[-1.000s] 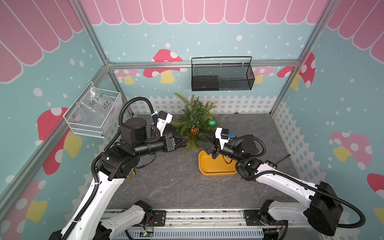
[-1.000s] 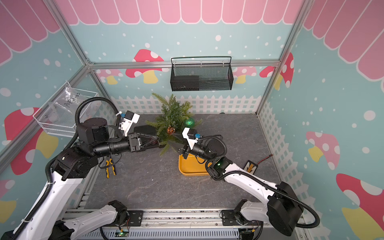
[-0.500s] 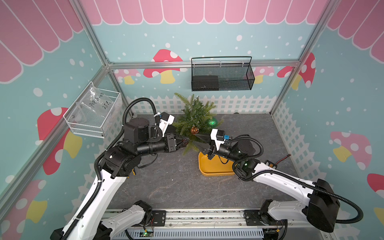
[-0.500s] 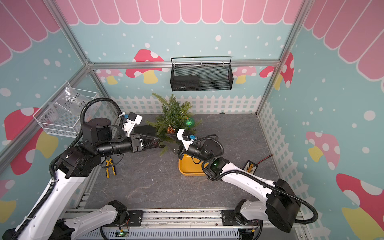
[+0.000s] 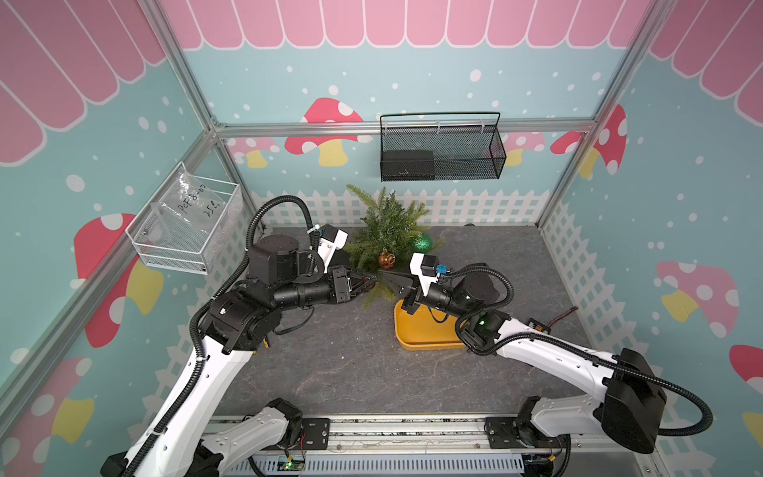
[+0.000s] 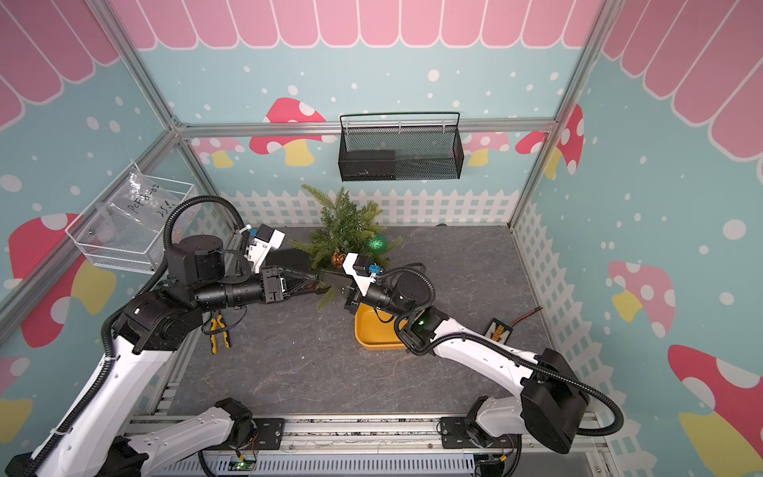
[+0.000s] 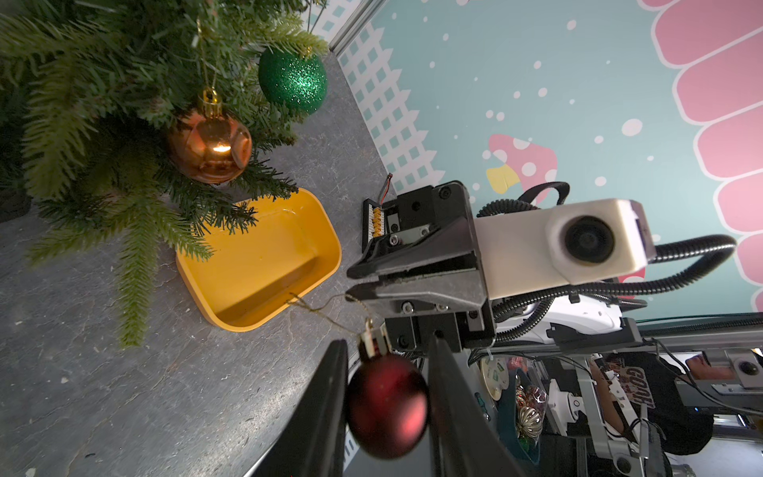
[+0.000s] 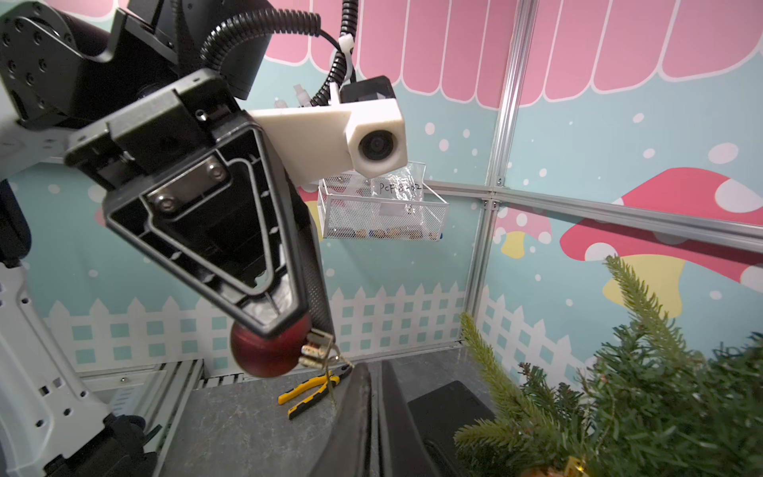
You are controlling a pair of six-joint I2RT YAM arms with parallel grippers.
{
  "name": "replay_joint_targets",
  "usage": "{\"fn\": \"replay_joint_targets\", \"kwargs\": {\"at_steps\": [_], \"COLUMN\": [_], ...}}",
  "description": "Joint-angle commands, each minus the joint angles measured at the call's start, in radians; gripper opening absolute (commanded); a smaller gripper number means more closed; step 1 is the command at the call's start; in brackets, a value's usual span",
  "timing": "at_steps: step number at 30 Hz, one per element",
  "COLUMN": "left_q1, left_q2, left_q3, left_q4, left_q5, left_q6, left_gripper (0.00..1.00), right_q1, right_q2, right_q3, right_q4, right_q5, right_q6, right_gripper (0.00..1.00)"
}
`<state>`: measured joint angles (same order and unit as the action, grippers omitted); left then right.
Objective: Decorate the small christmas tree with ornaments
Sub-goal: Pick up the ornament from the center of the board.
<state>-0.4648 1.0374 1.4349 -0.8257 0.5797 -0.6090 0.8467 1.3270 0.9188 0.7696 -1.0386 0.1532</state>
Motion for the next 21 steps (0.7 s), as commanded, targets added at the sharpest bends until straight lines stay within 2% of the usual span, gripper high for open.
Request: {"fn": "replay_joint_targets", "kwargs": {"at_steps": [1,7,8,9,11,15,21], "left_q1": [0.013,0.041,0.045,0.046,0.049,0.05,0.05], "left_q2": [-0.02,-0.034,-0.034,-0.034,-0.036,-0.04,-0.045], "left_q3": [-0.018,-0.034,-0.037,-0.039,-0.042,-0.043,-0.051], "left_q4": [0.004,0.011,0.011,0.012,0.012,0.012,0.021], "left_q5": [-0.004,-0.002,0.003,0.005,0.008,0.016,0.026], "left_q6": [0.017,0.015,0.015,0.014,0.014,0.011,0.006], "left_gripper": [0.13,0.13,0.13,0.13,0.13,0.13,0.13], "right_q1": [0.009,0.009,0.009,0.009,0.009,0.011,0.022], "right_q2": [0.001,-0.011,-0.011,-0.015,-0.024,-0.024,0.014], "right_q3": [0.028,0.017,0.017,0.014,-0.002,-0.005,0.024], "right_q4": [0.006,-0.023,-0.027,-0.029,-0.02,-0.009,-0.003], "right_q5": [-0.023,-0.015,-0.011,-0.004,-0.004,-0.013,-0.028], "right_q6": [-0.026,-0.038,-0.034,-0.031,-0.038,-0.036,-0.031], "right_gripper": [0.0,0.0,0.09,0.25,0.37,0.4,0.37]}}
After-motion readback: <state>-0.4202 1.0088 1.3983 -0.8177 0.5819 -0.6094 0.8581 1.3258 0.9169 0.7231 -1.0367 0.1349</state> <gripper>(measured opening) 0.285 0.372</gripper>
